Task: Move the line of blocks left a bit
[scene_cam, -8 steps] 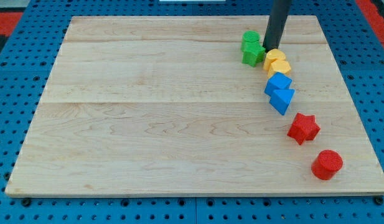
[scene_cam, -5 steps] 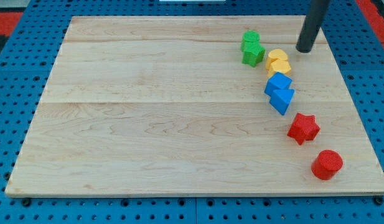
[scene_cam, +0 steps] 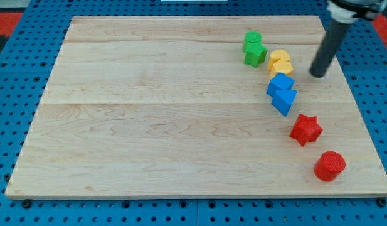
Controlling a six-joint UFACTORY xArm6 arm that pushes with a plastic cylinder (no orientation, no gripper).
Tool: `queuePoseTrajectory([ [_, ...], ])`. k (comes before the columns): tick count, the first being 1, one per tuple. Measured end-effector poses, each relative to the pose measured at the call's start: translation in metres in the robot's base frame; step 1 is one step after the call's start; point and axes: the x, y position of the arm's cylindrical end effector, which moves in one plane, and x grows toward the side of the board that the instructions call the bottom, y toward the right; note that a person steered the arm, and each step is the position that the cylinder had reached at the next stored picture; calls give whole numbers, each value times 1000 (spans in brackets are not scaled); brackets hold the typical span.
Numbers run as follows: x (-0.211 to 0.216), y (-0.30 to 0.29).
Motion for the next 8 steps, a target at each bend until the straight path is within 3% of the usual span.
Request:
queuePoseTrajectory([
  [1, -2, -24],
  [5, -46, -10],
  [6, -19, -1],
  [7, 37, -17],
  [8, 18, -57],
])
